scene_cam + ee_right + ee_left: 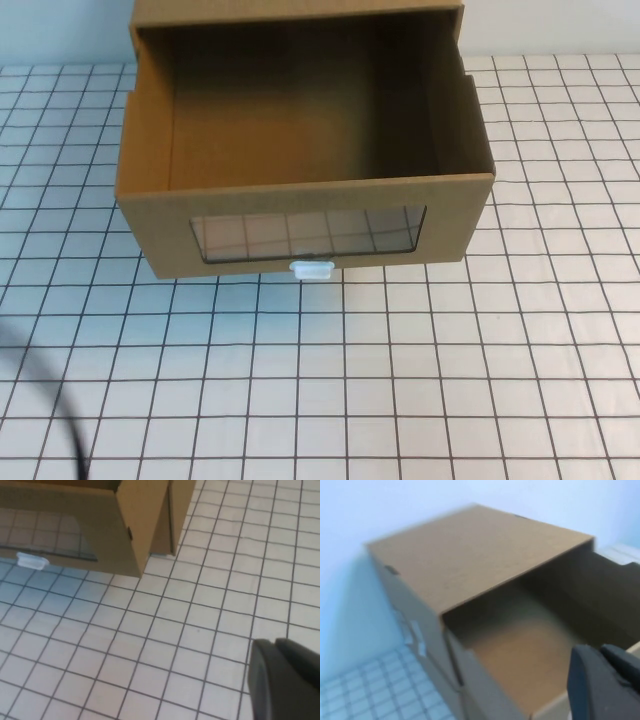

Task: Open the shoe box
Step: 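Pull the top drawer of the cardboard box fully open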

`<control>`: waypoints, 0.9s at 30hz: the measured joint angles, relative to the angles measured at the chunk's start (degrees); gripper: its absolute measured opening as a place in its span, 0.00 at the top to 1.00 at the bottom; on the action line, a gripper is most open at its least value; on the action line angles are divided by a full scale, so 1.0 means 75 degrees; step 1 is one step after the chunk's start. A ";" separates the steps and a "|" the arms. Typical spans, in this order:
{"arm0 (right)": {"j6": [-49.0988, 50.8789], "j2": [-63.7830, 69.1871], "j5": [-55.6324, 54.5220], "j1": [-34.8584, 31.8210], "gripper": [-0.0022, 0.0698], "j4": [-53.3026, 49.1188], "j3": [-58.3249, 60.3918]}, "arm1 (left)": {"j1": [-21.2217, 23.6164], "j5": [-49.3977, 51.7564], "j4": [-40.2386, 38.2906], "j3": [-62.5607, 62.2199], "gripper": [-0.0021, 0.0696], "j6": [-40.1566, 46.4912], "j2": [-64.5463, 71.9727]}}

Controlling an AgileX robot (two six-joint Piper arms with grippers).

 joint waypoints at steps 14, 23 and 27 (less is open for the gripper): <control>0.0000 -0.2782 -0.3315 0.0000 0.99 0.0549 0.2828 | 0.0000 -0.3652 -0.0049 0.5830 0.97 -0.0181 -0.5040; 0.0000 -0.2883 -0.4315 0.0000 0.99 0.0520 0.4030 | 0.0000 -0.4568 -0.0061 0.7584 0.97 -0.0572 -0.4733; 0.0000 -0.2883 -0.4633 0.0000 0.99 0.0486 0.4305 | 0.0000 -0.4283 -0.0061 0.7636 0.97 -0.0500 -0.4735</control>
